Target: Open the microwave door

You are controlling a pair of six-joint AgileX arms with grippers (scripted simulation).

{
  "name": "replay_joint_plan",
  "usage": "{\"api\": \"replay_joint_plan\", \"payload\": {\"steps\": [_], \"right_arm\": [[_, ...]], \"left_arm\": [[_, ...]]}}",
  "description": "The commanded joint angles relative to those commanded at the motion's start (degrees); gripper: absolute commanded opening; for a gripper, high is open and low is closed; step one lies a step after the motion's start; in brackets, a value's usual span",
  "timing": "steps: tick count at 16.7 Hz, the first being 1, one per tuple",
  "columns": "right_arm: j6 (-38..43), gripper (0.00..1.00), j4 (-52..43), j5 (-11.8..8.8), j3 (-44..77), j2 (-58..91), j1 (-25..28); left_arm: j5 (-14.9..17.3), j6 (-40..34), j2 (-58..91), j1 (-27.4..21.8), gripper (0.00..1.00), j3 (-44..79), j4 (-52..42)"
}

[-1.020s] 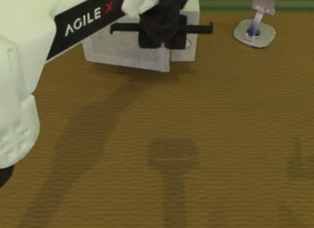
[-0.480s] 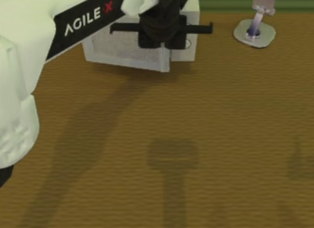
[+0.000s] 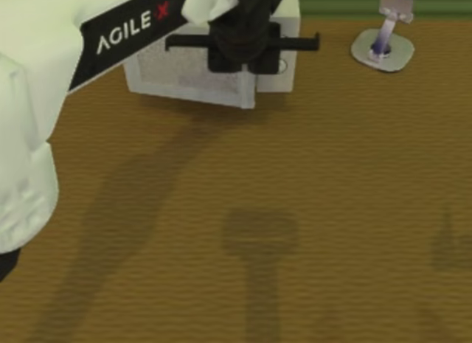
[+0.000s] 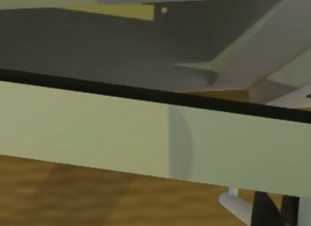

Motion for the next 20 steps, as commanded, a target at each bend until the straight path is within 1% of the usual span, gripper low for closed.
{"api": "replay_joint_plan", "payload": {"steps": [8, 14, 20], "right_arm": [[0.00, 1.00, 0.00, 0.00, 0.00, 0.00, 0.00], [0.00, 1.00, 0.00, 0.00, 0.00, 0.00, 0.00], [0.00, 1.00, 0.00, 0.00, 0.00, 0.00, 0.00]], "left_arm": [[0.33, -0.03, 0.11, -0.38, 0.00, -0.31, 0.22], [2.55, 5.18, -5.69, 0.53, 0.00, -9.18, 4.88], [2.83, 5.81, -6.17, 0.56, 0.00, -10.03, 5.27]]}}
